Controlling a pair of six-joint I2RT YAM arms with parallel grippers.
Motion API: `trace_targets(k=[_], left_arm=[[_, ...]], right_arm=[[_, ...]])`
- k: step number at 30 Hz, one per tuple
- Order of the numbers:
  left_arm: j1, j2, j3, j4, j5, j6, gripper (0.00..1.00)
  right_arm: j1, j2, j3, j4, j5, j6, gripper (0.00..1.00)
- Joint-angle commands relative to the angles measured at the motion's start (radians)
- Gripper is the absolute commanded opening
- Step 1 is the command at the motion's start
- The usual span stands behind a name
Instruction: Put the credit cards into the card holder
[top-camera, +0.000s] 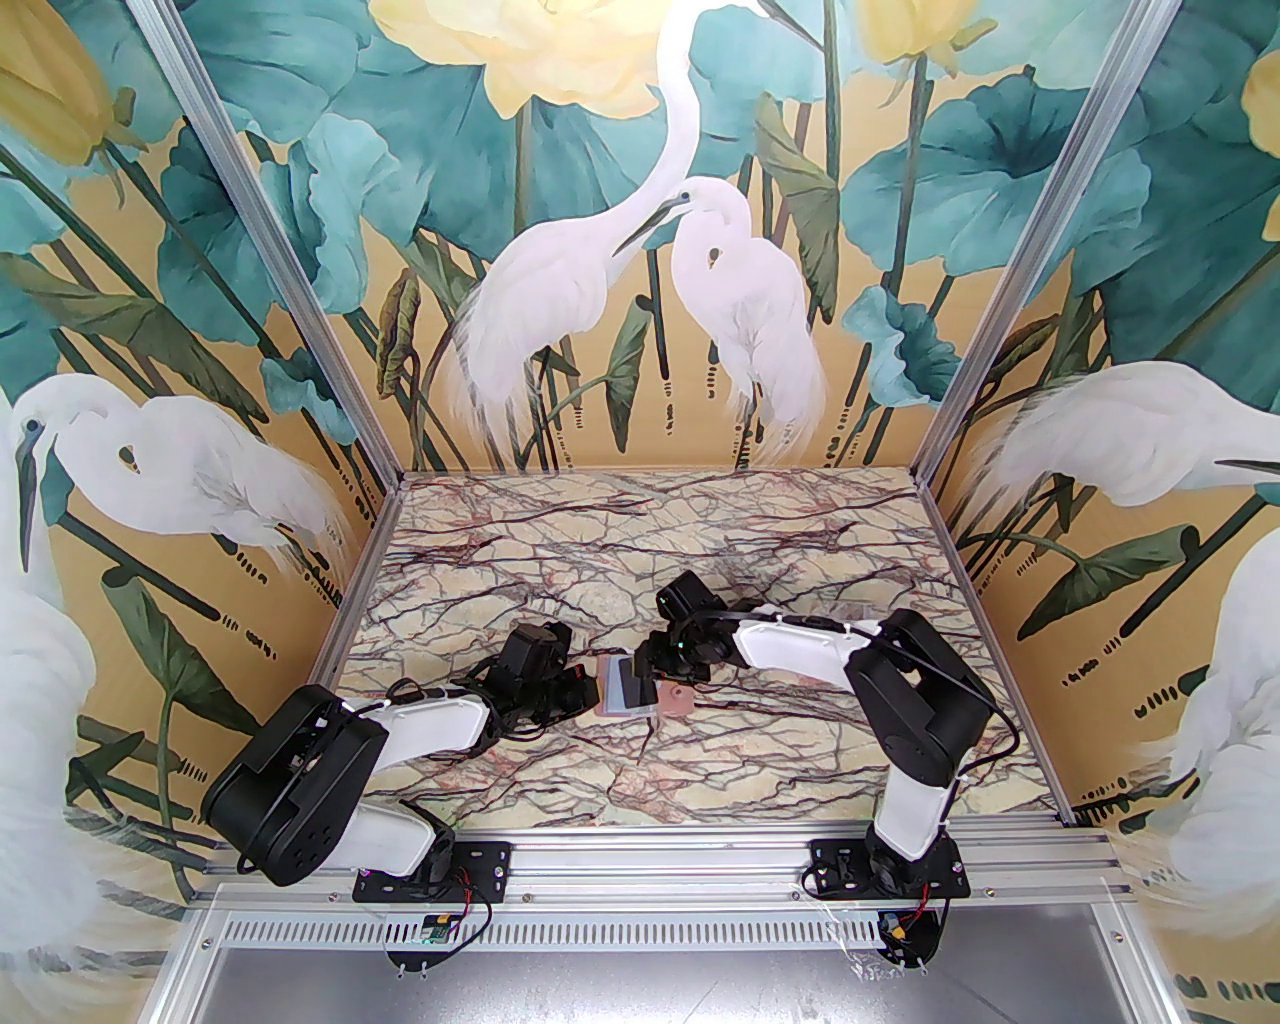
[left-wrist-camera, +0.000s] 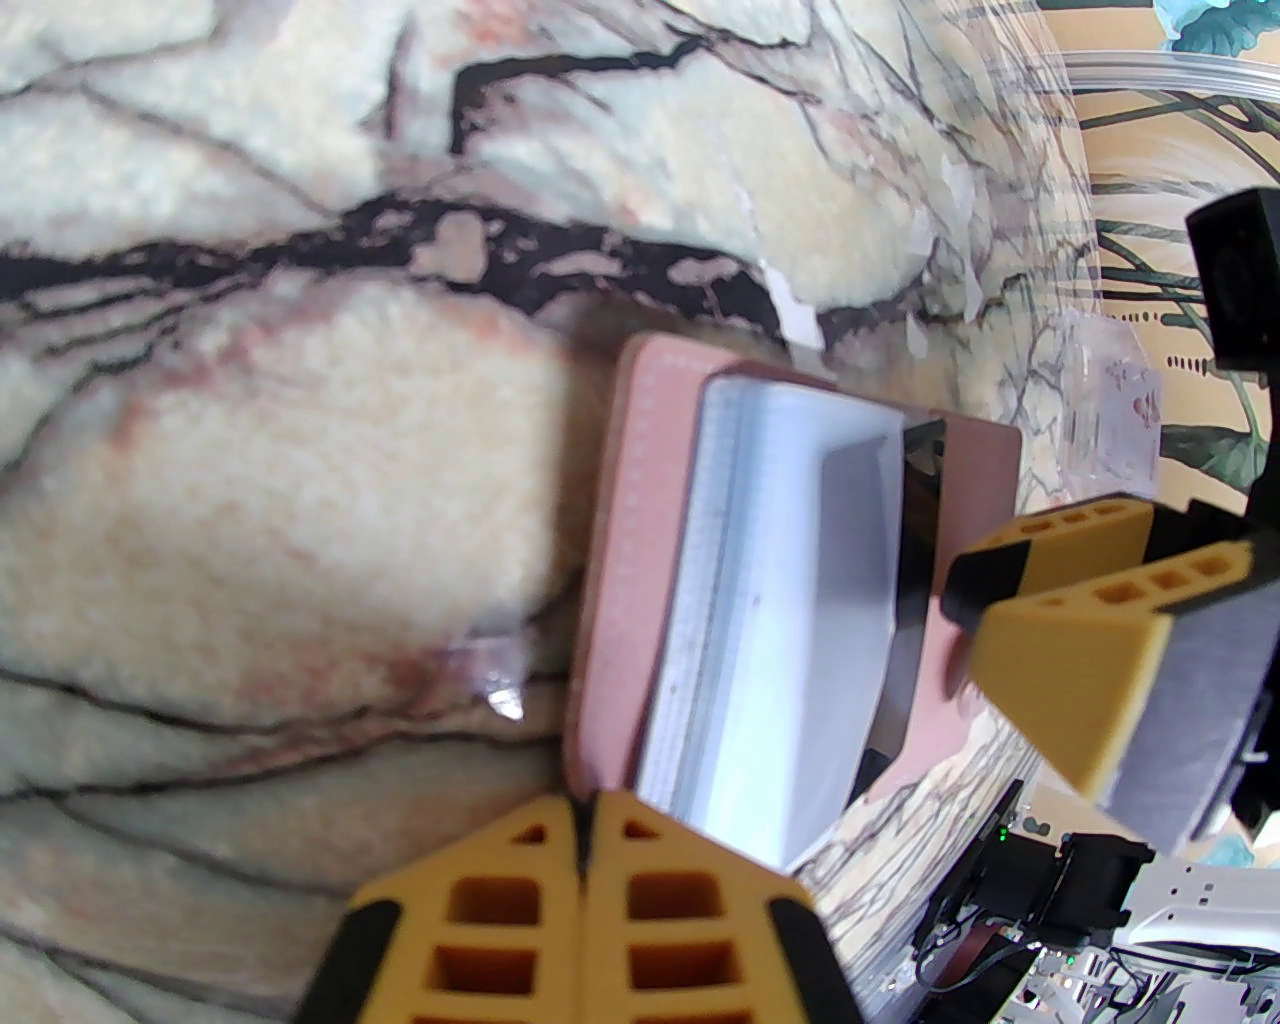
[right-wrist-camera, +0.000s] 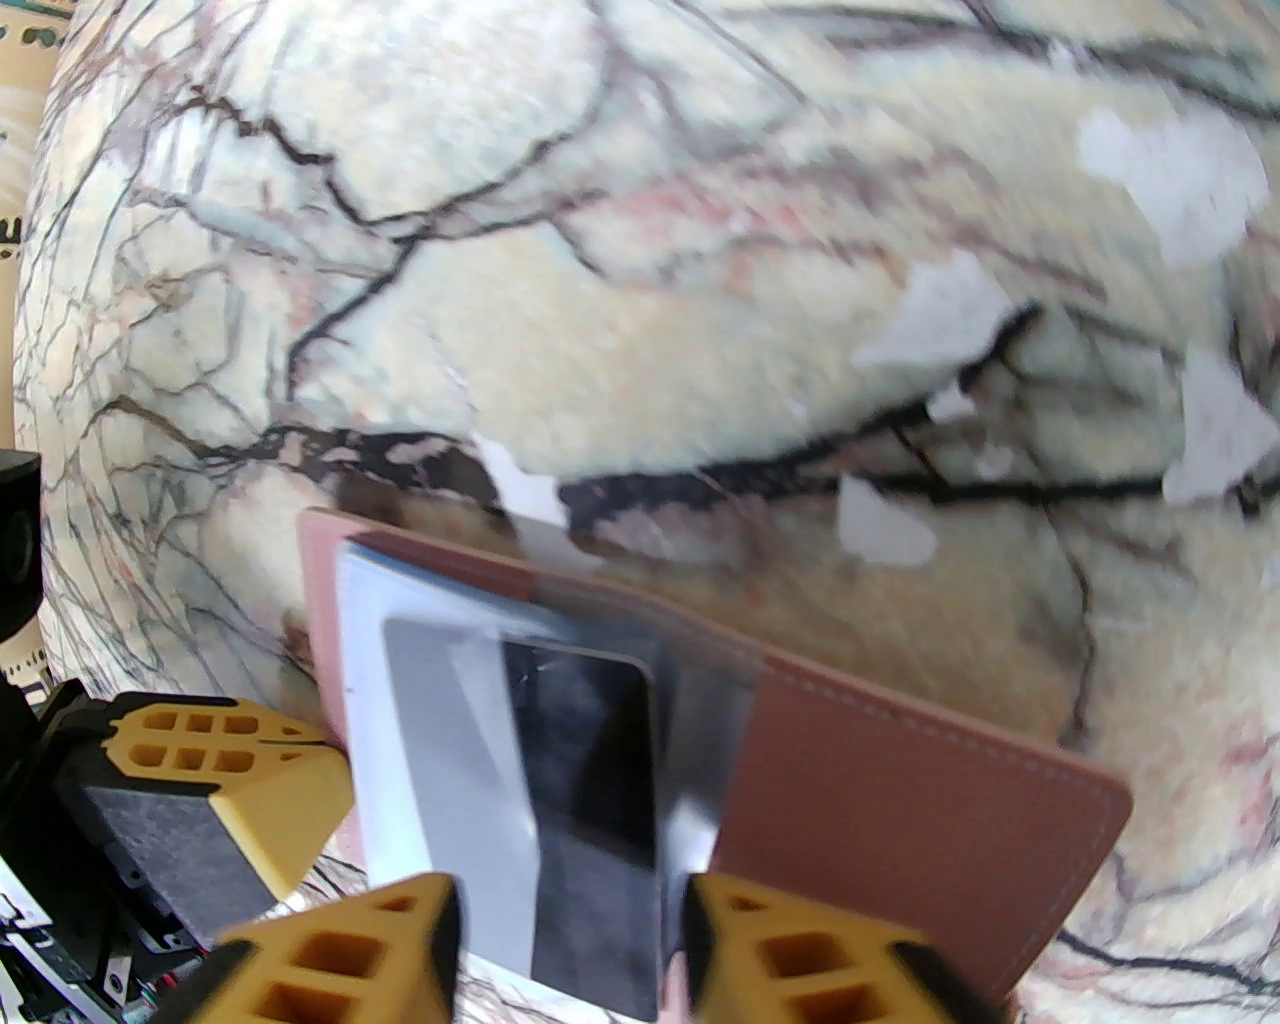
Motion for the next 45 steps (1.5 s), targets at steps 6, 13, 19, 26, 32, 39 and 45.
trace_targets(k=[6,13,19,26,32,39,45], left_arm=[[-0.007,-0.006,-0.024,-0.028,-0.016,-0.004,0.00],[-0.007,-0.005,-0.026,-0.025,-0.016,-0.004,0.00],[-0.008,-0.007,-0.029,-0.023,-0.018,-0.004,0.00],[-0.008,-0.005,-0.029,-0.022,-0.017,-0.004,0.00],[-0.009,0.002,-0.030,-0.017,-0.016,-0.005,0.00],[-0.009,0.003,-0.031,-0.014,-0.017,-0.006,0.00],[-0.009,0.003,-0.033,-0.013,-0.016,-0.006,0.00]], right_arm=[[0.005,-0.022,-0.037,-0.015,0.067,0.021,0.20],[0.005,-0.036,-0.050,-0.018,0.085,0.024,0.11],[0.002,-0.047,-0.062,-0.014,0.090,0.027,0.06],[0.002,-0.029,-0.073,0.007,0.053,0.027,0.02],[0.006,-0.013,-0.068,0.016,0.013,0.017,0.02],[0.014,-0.003,-0.065,0.033,-0.012,0.019,0.01],[0.022,0.013,-0.062,0.044,-0.025,0.018,0.01]])
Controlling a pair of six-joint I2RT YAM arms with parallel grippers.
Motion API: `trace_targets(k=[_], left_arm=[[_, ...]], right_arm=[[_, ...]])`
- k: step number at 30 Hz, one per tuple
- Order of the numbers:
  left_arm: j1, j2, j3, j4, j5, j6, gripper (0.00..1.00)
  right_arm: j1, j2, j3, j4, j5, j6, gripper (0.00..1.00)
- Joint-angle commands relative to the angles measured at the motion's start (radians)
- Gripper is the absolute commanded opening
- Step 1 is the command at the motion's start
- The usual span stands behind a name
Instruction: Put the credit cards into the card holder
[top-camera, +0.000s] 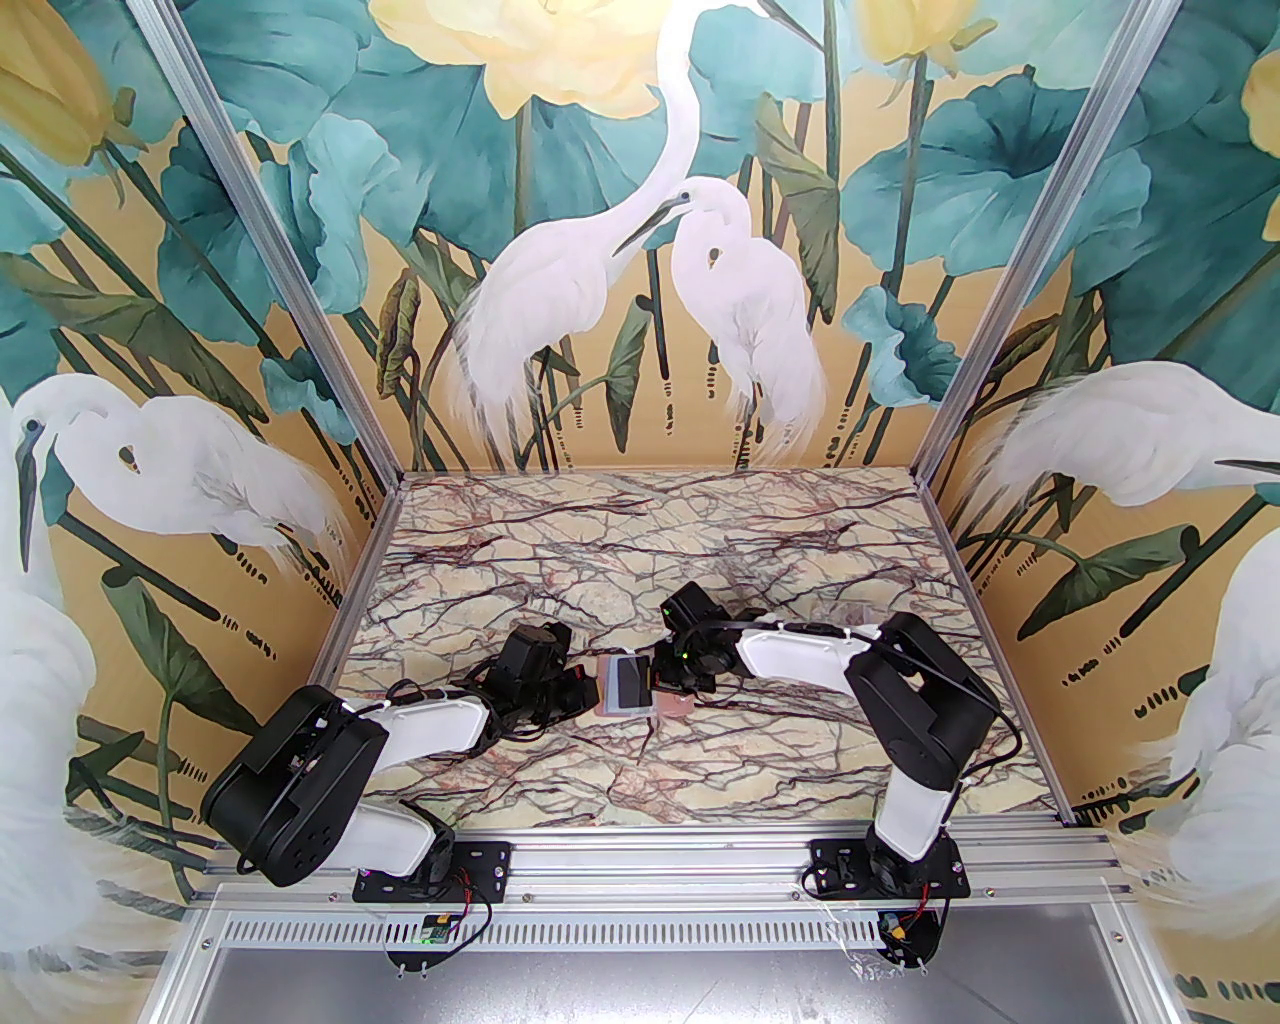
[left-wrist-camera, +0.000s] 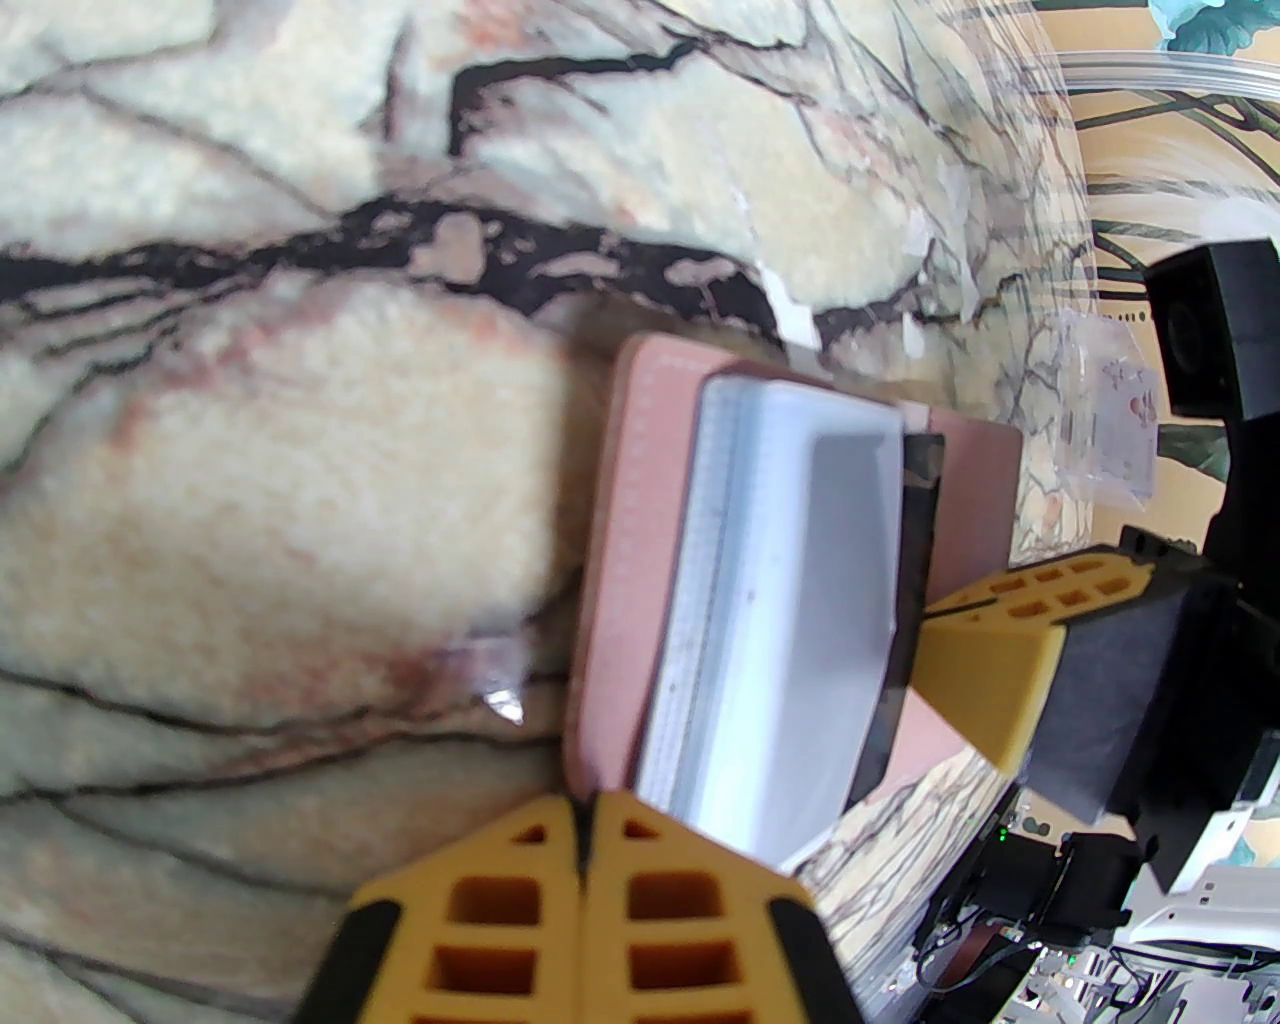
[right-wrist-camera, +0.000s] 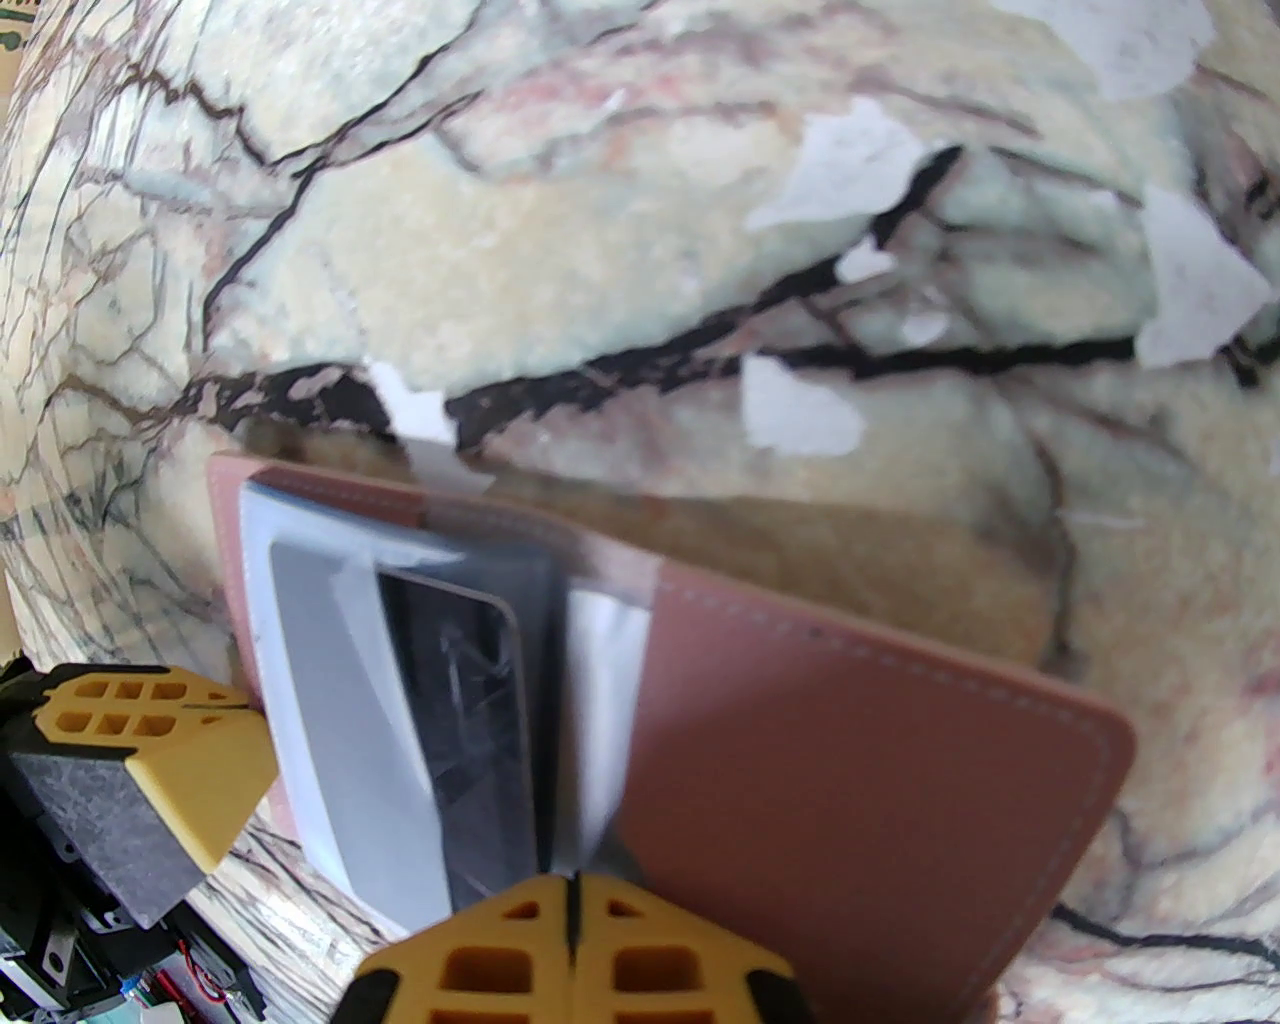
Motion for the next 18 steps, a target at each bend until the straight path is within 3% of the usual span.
trace_targets(k=[1,18], left_arm=[[-0.009,0.004,-0.023,-0.028,-0.016,-0.005,0.00],[-0.012,0.016,-0.018,-0.027,-0.015,-0.005,0.00]], right_arm=[[0.011,0.026,-0.004,0.019,-0.018,-0.003,0.01],[0.025,0.050,0.014,0.051,-0.044,0.009,0.01]])
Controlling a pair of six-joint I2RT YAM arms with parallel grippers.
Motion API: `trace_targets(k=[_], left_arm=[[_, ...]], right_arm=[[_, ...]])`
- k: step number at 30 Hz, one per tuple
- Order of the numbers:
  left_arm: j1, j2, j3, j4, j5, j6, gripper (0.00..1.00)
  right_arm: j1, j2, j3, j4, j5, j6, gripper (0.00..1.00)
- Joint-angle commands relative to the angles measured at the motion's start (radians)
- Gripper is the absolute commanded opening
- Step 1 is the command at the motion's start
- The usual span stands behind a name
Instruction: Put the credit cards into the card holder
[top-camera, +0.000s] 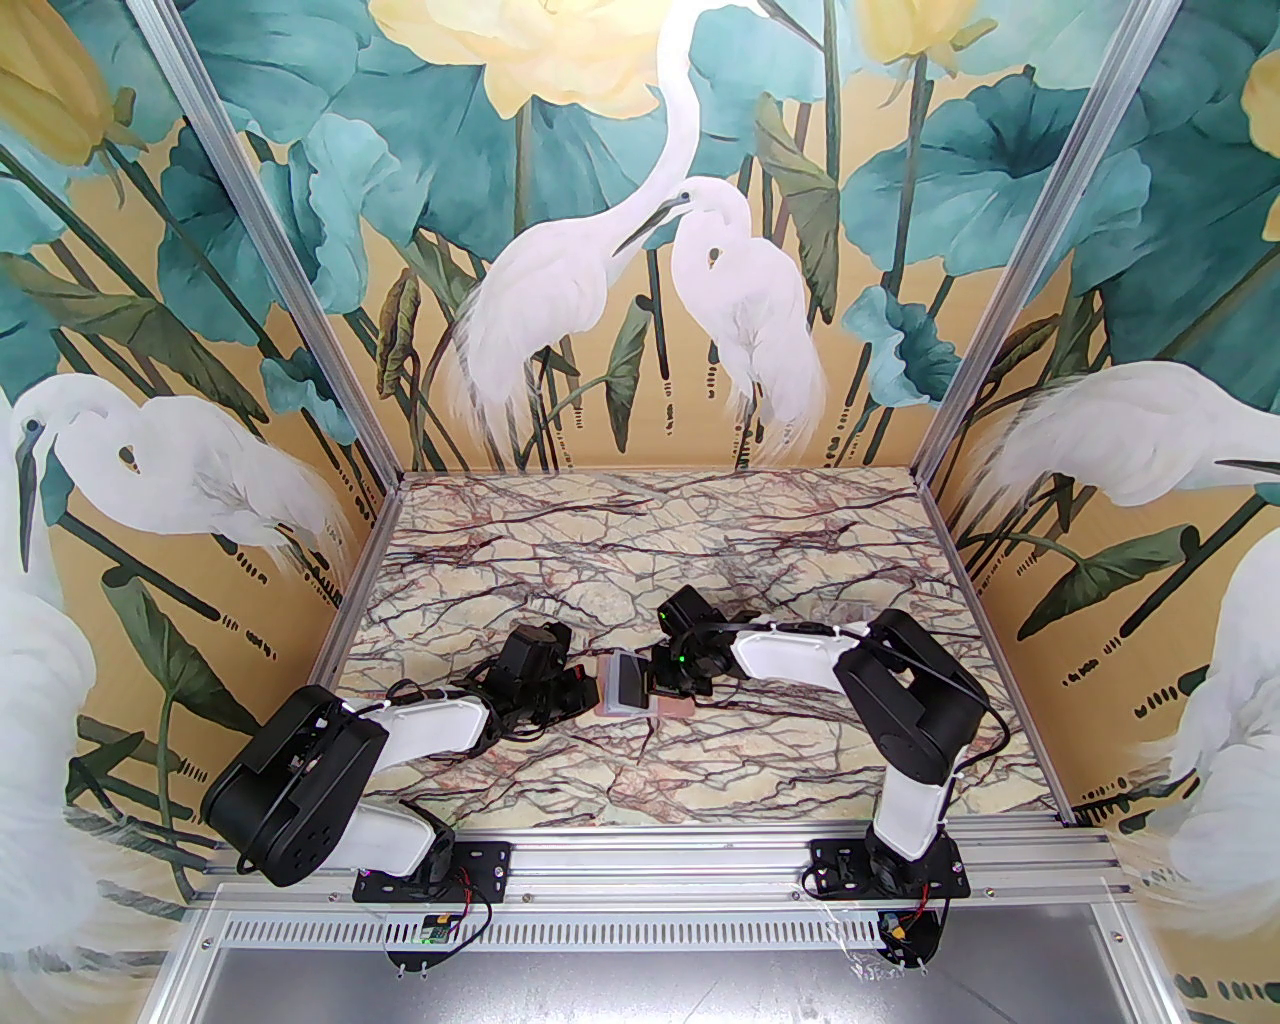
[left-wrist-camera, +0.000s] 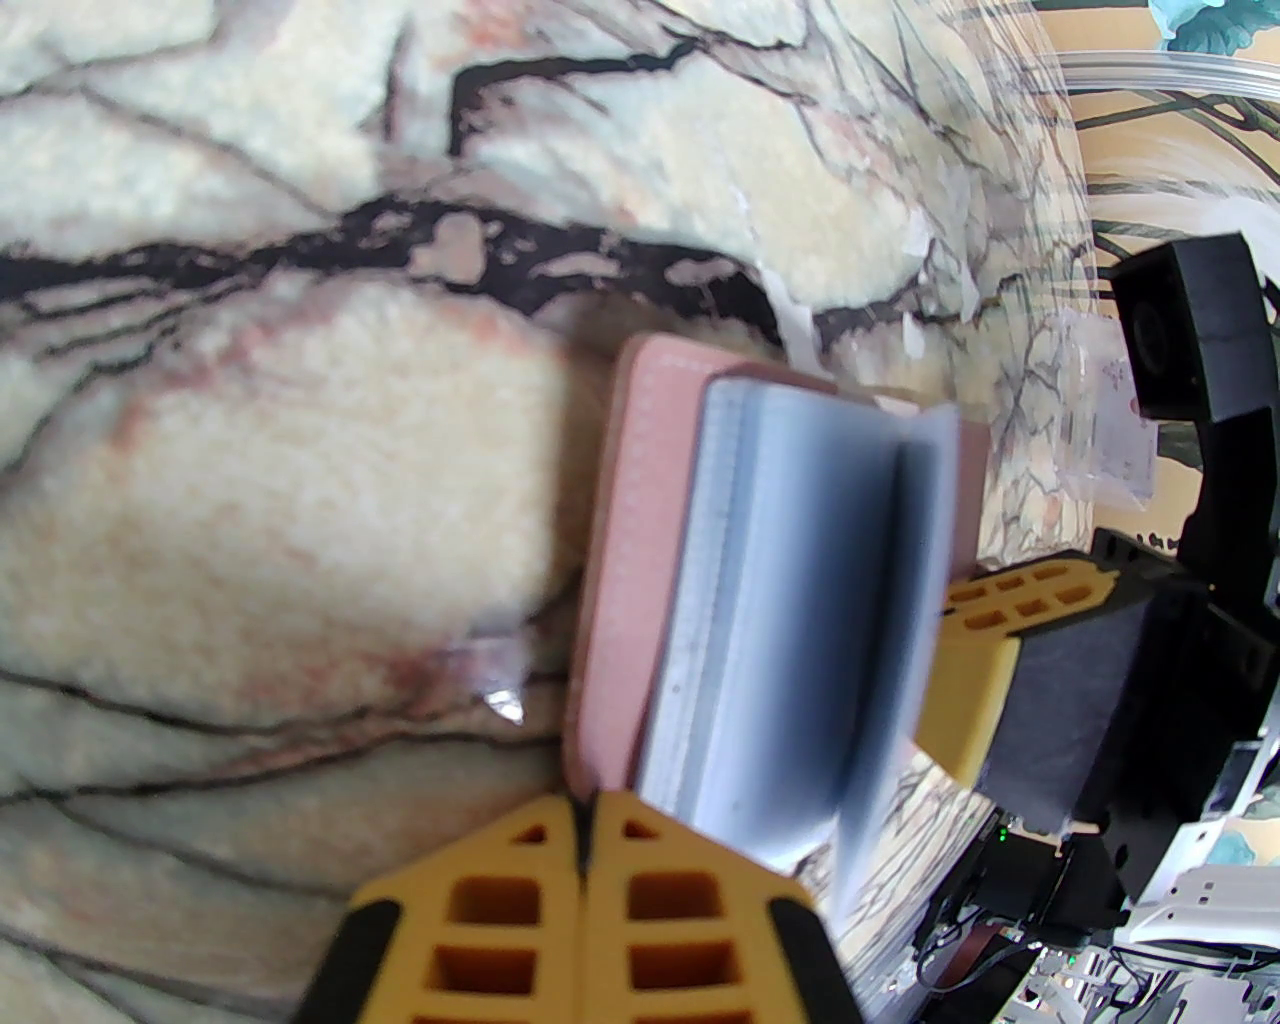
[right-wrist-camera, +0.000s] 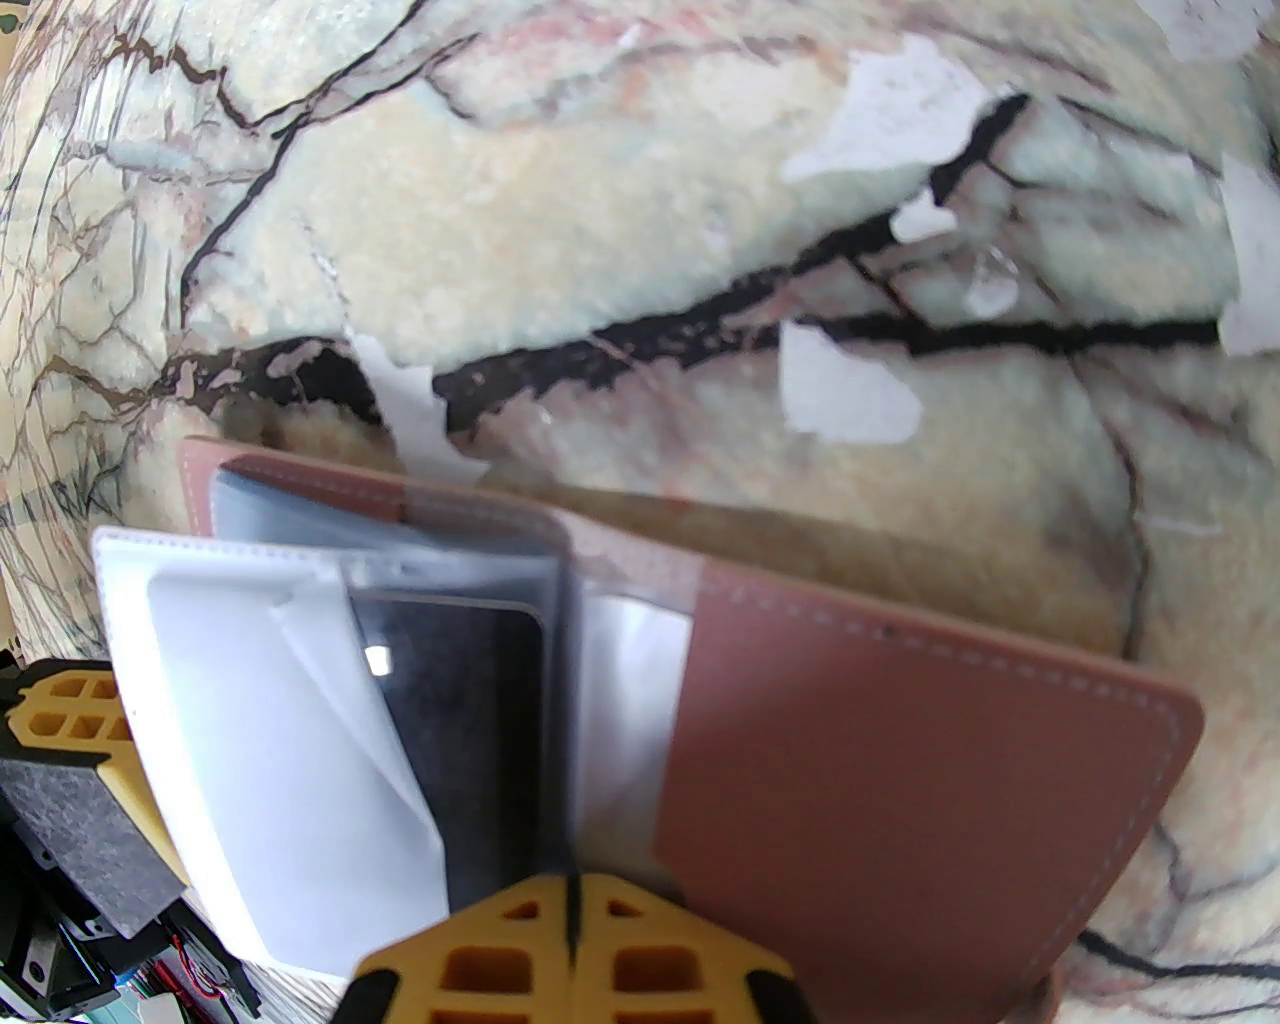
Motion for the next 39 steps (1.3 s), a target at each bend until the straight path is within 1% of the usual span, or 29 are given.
trace_targets(k=[1,16,22,26,39], left_arm=[[-0.012,0.017,-0.018,-0.027,-0.016,-0.005,0.00],[-0.013,0.016,-0.021,-0.025,-0.018,-0.006,0.00],[-0.014,0.009,-0.024,-0.025,-0.021,-0.006,0.00],[-0.014,0.006,-0.025,-0.025,-0.021,-0.006,0.00],[-0.013,0.007,-0.026,-0.025,-0.023,-0.005,0.00]], right_arm=[[0.018,0.020,0.013,0.030,-0.031,0.010,0.01],[0.025,0.006,0.011,0.053,-0.029,0.018,0.01],[0.024,-0.034,0.029,-0.020,0.086,0.004,0.03],[0.016,-0.044,0.044,-0.056,0.136,0.000,0.02],[-0.005,0.008,0.065,-0.024,0.112,0.002,0.02]])
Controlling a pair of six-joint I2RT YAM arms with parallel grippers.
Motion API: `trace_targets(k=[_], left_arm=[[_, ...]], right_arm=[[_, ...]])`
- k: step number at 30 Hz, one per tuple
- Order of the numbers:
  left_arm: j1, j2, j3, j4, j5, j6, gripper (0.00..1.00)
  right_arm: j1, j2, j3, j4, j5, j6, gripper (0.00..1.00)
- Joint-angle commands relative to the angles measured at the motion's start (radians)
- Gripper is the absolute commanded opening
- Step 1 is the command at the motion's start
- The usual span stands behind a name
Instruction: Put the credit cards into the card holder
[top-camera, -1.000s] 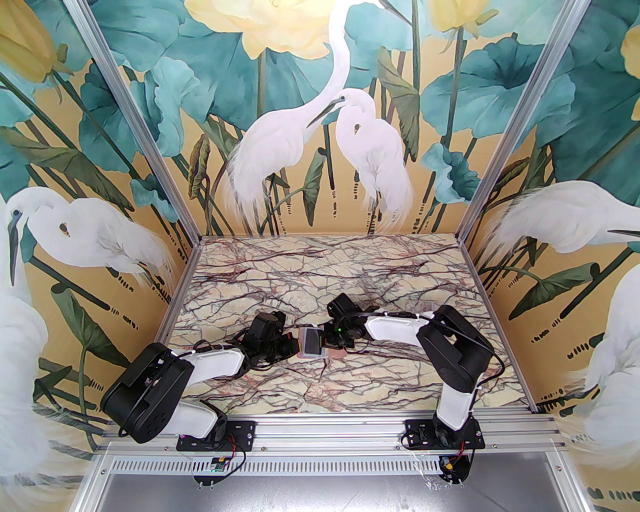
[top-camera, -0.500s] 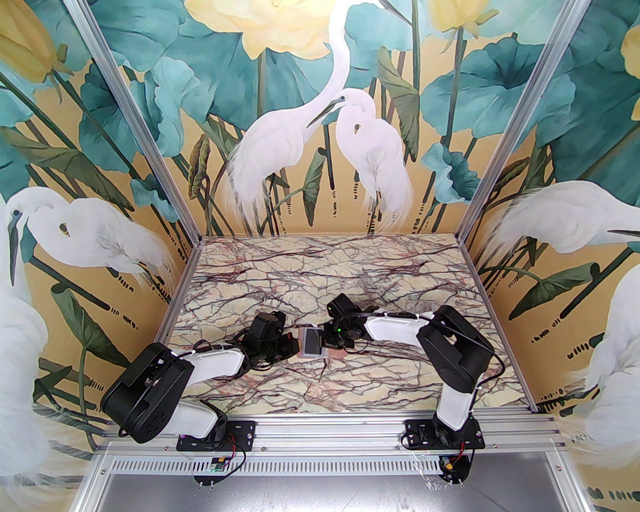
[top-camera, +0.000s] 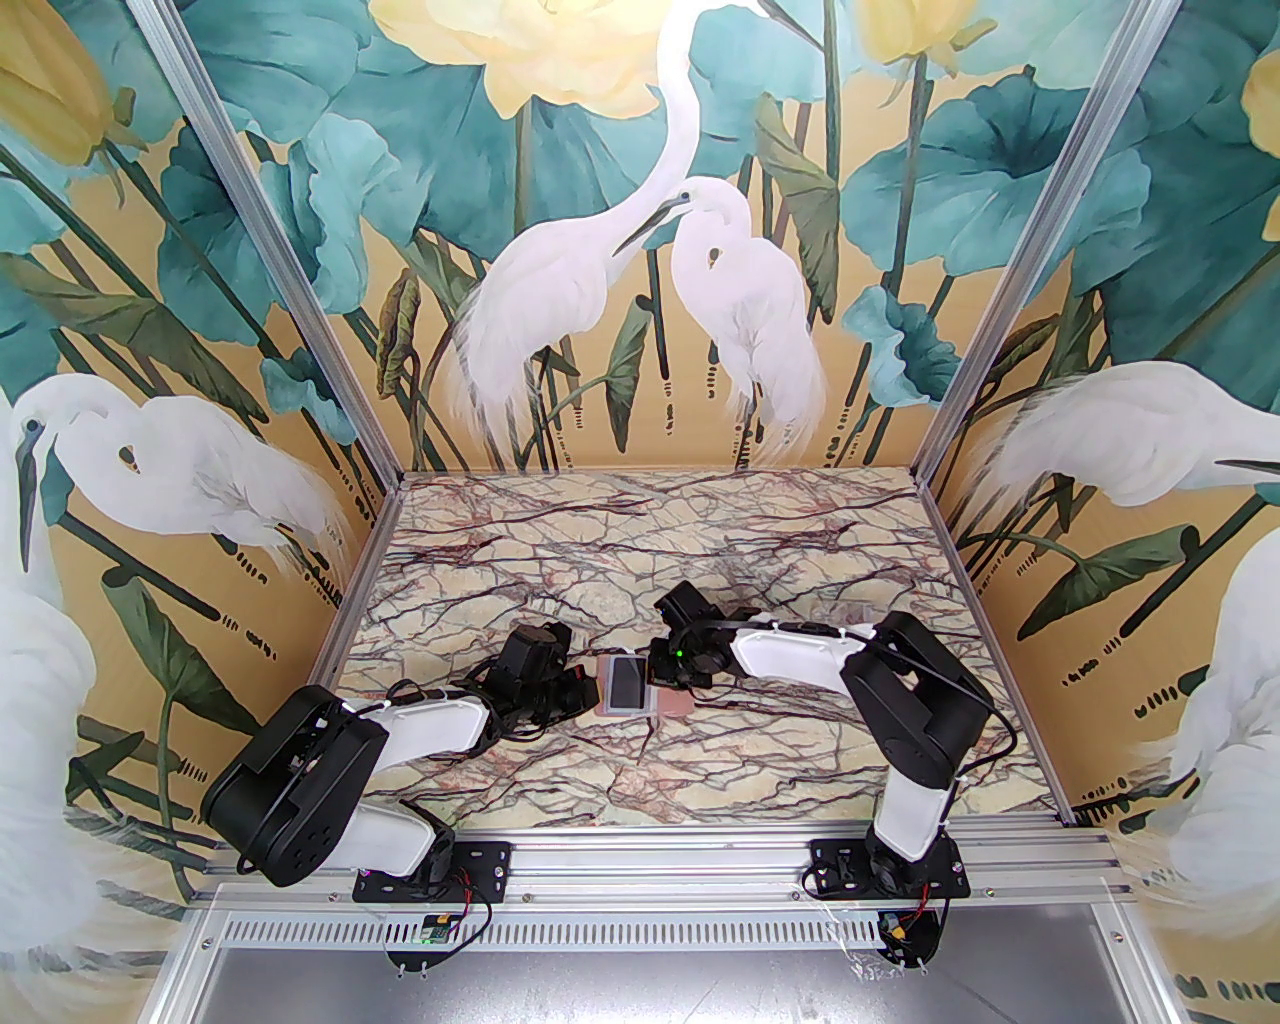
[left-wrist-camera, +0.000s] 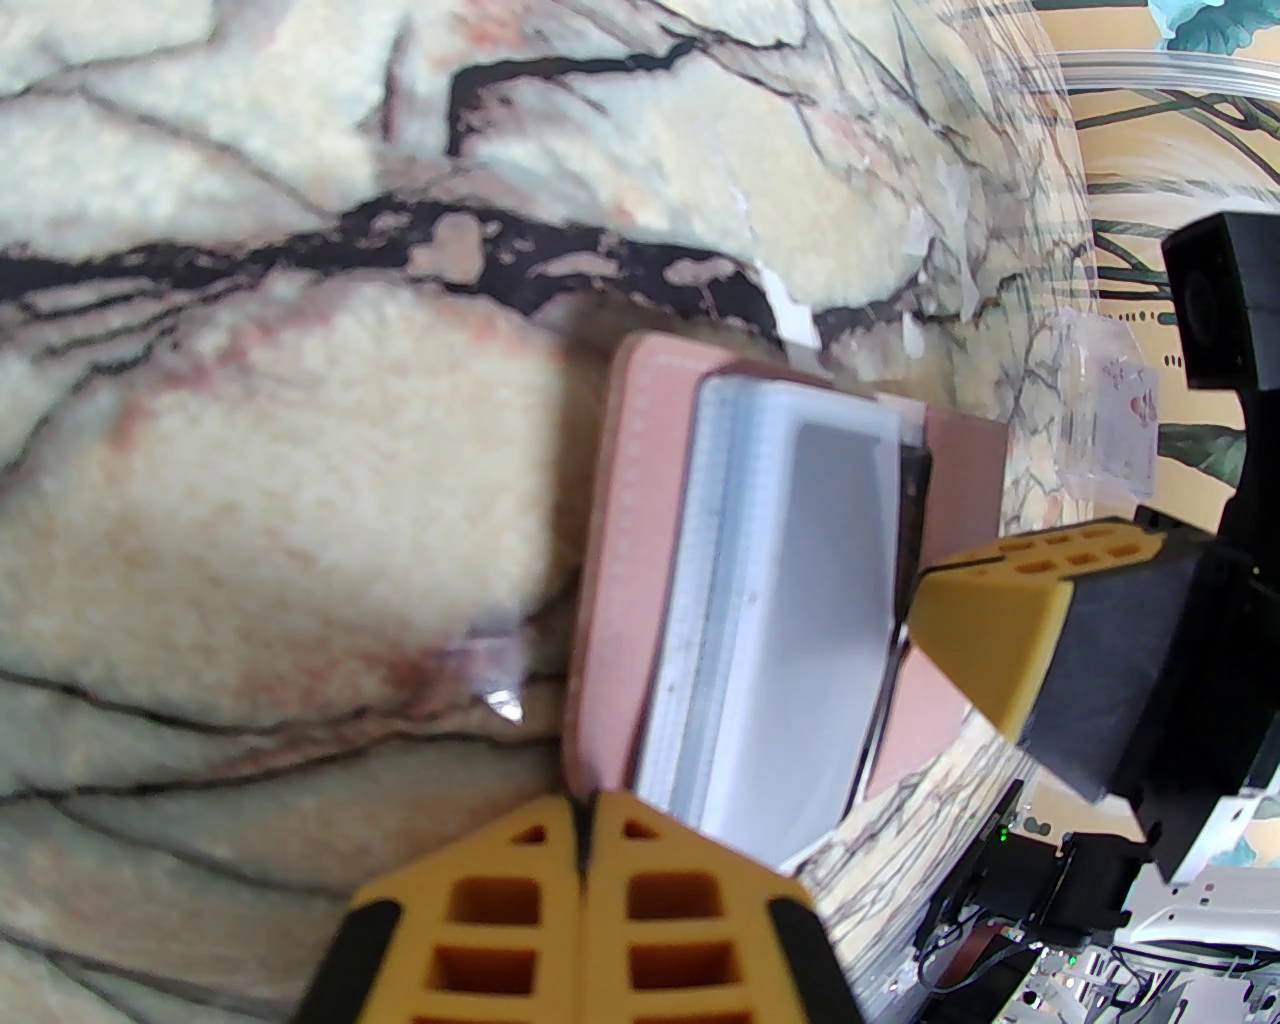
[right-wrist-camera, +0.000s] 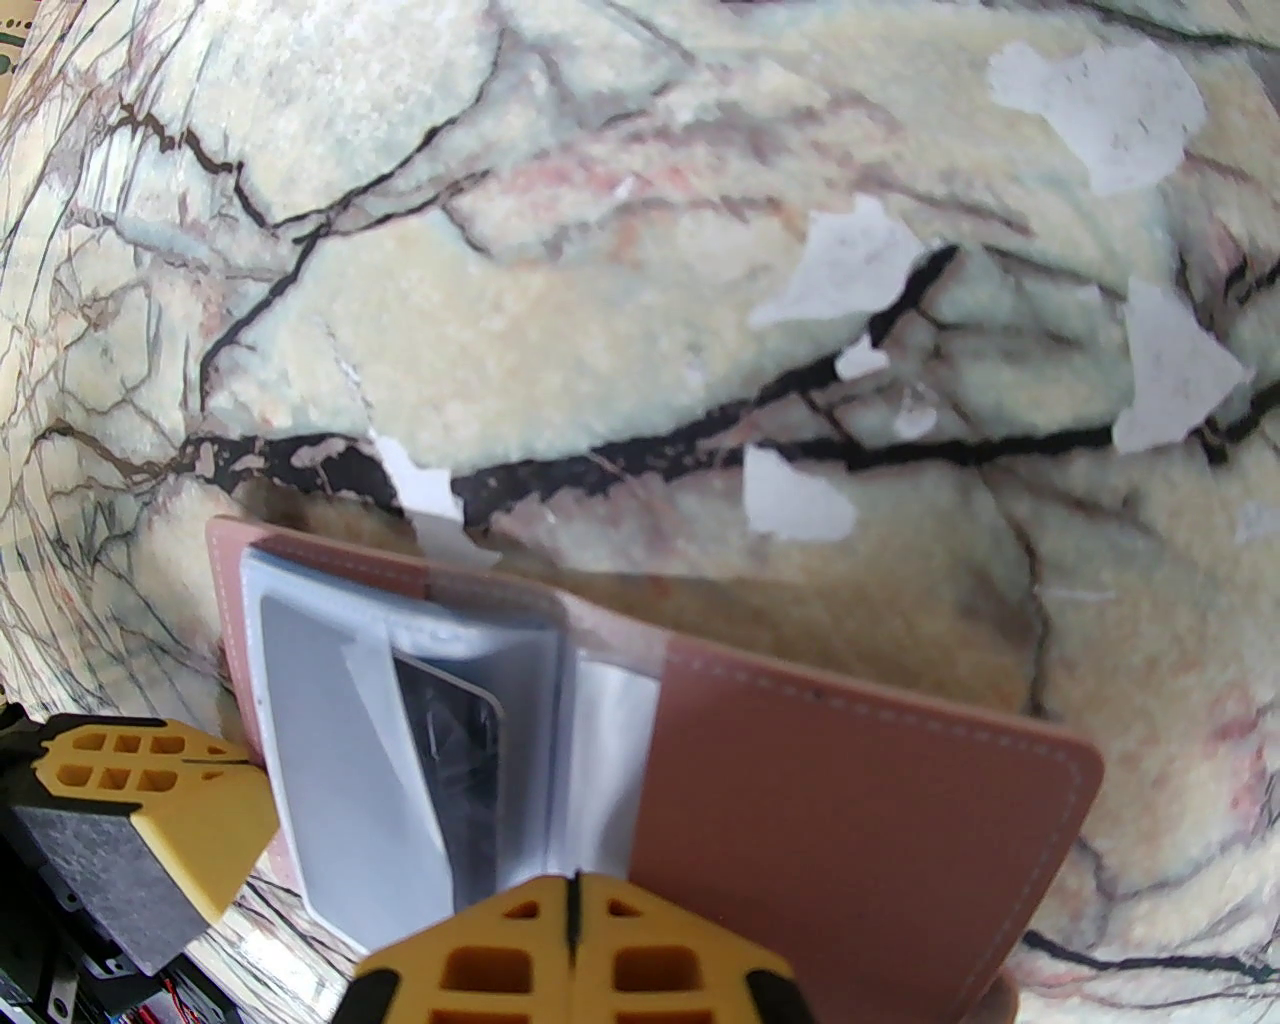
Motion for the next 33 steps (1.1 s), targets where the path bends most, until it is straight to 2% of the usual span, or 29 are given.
trace_targets(k=[1,33], left_arm=[[-0.012,0.007,-0.025,-0.025,-0.021,-0.006,0.00],[-0.013,0.015,-0.023,-0.024,-0.020,-0.005,0.00]], right_arm=[[-0.007,0.030,0.030,0.006,0.001,-0.003,0.02],[0.007,0.079,0.074,0.052,-0.094,-0.018,0.04]])
